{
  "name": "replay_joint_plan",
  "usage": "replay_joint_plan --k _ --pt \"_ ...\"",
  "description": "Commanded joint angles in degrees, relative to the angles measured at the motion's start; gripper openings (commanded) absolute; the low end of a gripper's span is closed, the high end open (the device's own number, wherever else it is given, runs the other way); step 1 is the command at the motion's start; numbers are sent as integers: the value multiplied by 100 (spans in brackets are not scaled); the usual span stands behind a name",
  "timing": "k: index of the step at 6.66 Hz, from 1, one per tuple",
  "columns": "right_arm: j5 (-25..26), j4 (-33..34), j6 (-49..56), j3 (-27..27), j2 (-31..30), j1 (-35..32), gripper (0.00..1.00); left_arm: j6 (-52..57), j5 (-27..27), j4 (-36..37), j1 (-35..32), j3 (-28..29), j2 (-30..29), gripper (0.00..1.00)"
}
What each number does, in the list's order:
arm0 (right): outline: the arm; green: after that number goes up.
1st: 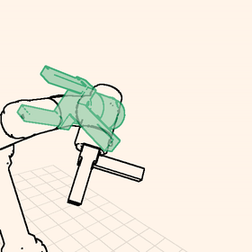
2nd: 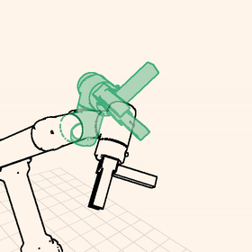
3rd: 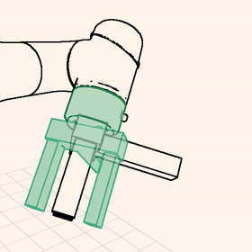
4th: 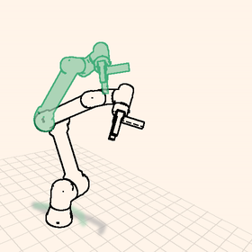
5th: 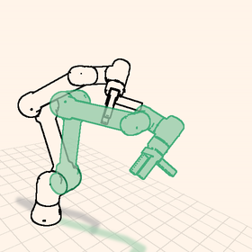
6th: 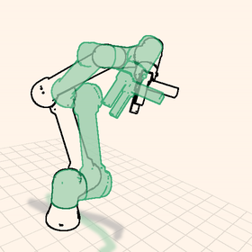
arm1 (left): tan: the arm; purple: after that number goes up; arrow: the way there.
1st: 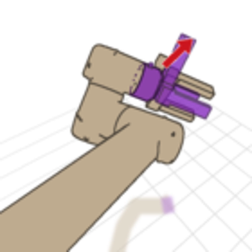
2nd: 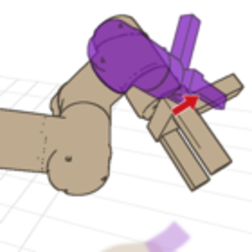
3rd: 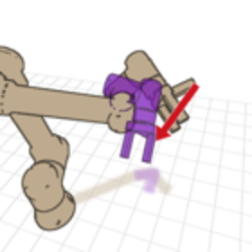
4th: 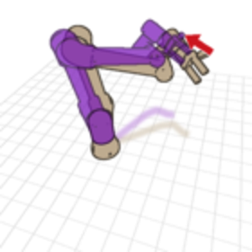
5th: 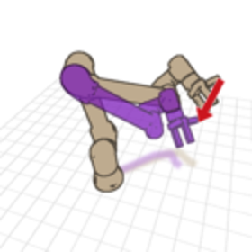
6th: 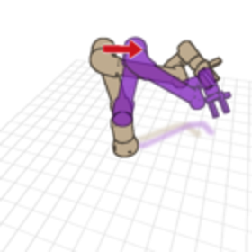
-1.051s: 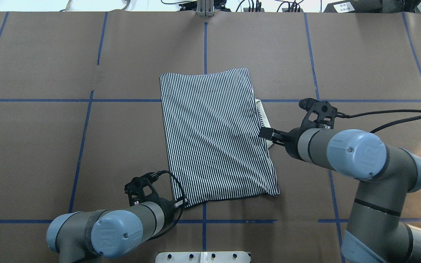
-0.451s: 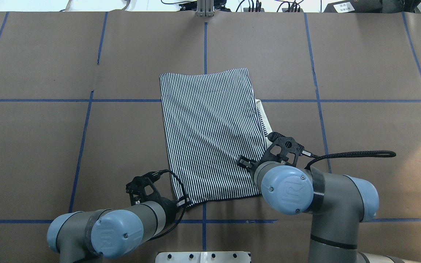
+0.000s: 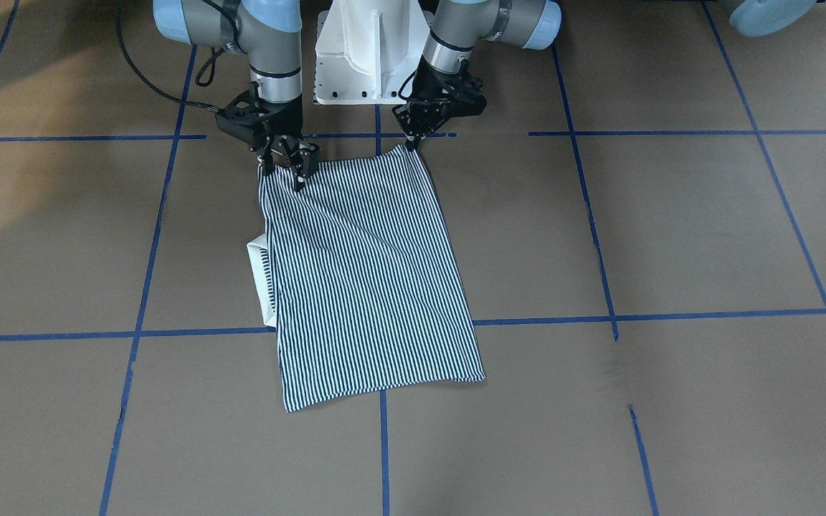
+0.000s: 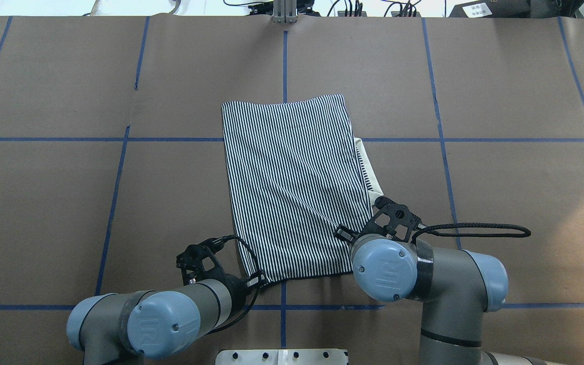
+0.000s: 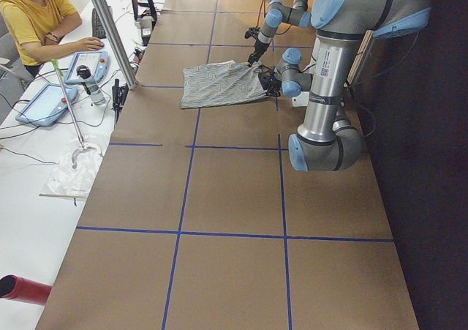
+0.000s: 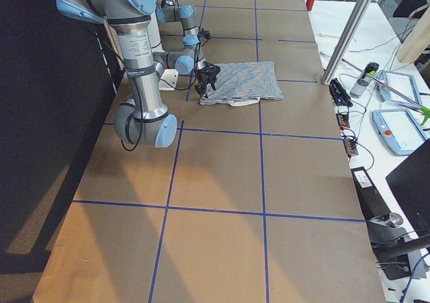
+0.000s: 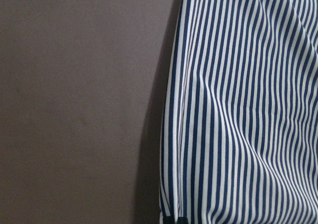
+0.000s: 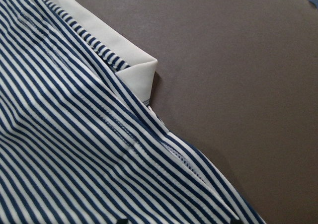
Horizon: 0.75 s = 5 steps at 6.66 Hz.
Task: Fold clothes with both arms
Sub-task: 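Move the right gripper toward the polo's near corner beside the left gripper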
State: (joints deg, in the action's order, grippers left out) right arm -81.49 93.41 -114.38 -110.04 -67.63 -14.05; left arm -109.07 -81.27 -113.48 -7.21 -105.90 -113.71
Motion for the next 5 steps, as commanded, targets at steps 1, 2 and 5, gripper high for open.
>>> replay_joint_plan --k 1,2,5 --pt "-7 10 -40 96 5 77 74 0 -3 -7 0 26 -2 0" --pt "-7 10 -49 140 13 121 74 -9 -12 -7 0 26 -2 0" --pt "19 10 -250 211 57 183 46 -9 -3 -7 9 26 -2 0"
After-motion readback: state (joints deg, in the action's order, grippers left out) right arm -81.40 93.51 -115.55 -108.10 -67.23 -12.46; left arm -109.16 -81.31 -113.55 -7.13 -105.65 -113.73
